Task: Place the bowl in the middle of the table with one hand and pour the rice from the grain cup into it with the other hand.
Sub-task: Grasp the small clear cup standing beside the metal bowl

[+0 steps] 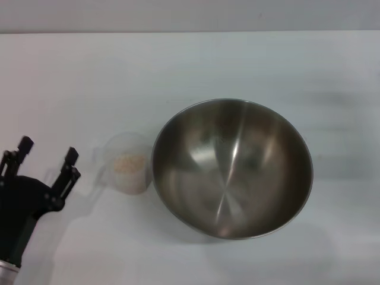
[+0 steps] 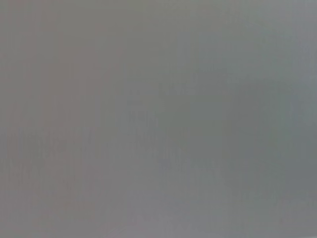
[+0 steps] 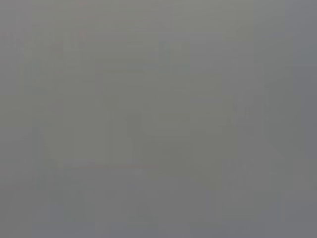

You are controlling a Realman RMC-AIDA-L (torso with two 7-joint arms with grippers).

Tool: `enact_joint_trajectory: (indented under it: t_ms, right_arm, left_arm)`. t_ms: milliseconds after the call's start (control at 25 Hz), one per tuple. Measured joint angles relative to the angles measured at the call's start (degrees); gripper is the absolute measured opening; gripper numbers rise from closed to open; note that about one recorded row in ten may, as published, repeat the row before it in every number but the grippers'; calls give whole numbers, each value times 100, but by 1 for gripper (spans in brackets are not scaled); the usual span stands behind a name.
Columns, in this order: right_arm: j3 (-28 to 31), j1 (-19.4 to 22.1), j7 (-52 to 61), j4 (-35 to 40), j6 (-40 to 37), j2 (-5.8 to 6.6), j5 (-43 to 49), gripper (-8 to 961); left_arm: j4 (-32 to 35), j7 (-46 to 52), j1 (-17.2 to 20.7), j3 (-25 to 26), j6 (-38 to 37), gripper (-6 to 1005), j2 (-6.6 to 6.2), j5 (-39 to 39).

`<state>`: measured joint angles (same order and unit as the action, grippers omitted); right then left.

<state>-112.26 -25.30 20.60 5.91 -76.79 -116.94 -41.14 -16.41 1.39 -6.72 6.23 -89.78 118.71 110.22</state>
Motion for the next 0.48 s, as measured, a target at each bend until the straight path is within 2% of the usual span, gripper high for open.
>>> enact_joint_trajectory:
  t_ms: [480]
  right_arm:
    - [-4,-30,-32,-10,22,13,10,467]
  left_arm:
    - [-63,2,-181,-127,879,746,29,-1]
